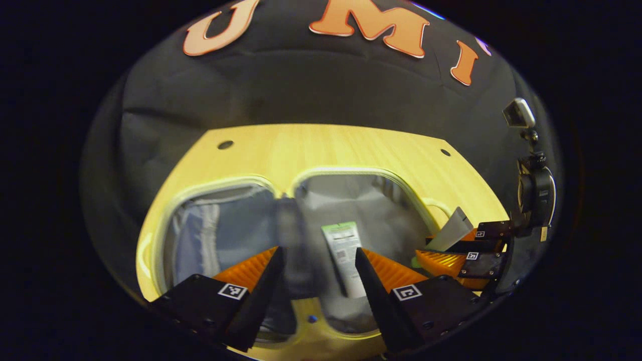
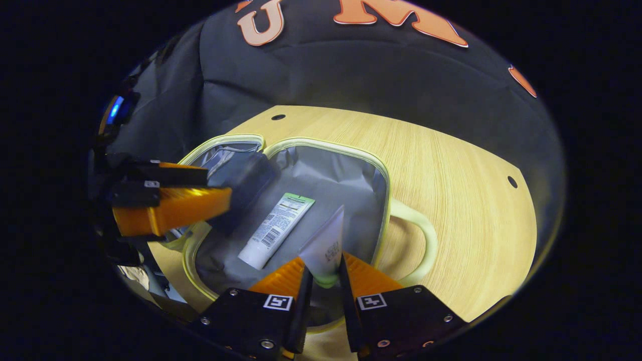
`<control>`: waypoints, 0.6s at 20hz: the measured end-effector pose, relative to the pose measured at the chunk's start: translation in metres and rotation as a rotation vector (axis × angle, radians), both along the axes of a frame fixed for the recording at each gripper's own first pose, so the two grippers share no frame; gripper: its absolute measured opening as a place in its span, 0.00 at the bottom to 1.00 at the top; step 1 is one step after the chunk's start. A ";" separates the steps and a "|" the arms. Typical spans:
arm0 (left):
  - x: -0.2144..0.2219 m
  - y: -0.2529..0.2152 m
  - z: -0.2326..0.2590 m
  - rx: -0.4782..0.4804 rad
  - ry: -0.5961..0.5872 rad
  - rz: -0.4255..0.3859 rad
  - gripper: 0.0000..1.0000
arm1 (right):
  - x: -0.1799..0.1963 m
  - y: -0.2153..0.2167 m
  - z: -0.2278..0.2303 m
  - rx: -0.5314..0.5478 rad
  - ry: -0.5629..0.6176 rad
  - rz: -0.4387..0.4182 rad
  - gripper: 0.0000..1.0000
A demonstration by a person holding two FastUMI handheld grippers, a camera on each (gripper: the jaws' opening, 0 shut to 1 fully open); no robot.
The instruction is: First open the suitcase, pack the skin care products into it, and then close the suitcase.
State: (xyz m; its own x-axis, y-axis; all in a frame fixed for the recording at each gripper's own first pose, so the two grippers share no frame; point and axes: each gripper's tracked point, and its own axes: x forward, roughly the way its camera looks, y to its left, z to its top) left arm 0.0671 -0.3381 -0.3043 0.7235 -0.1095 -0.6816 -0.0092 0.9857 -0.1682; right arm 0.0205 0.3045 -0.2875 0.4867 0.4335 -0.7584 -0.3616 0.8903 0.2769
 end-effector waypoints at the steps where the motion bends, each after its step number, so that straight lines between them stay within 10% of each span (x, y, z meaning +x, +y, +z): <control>1: -0.002 0.013 0.004 0.014 -0.021 0.028 0.92 | 0.001 -0.001 0.000 -0.002 0.003 -0.007 0.33; 8: -0.044 0.164 0.005 0.082 -0.041 0.340 0.92 | 0.013 -0.005 0.012 0.019 -0.035 -0.049 0.58; 12: -0.068 0.217 -0.005 0.145 -0.015 0.388 0.96 | 0.025 -0.017 0.046 0.042 -0.116 -0.107 0.72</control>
State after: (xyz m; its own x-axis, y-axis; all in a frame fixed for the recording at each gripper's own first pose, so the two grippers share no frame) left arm -0.0010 -0.1215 -0.3090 0.7023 0.2694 -0.6589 -0.3833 0.9231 -0.0311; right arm 0.0456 0.2872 -0.2418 0.6152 0.4048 -0.6765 -0.2971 0.9139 0.2767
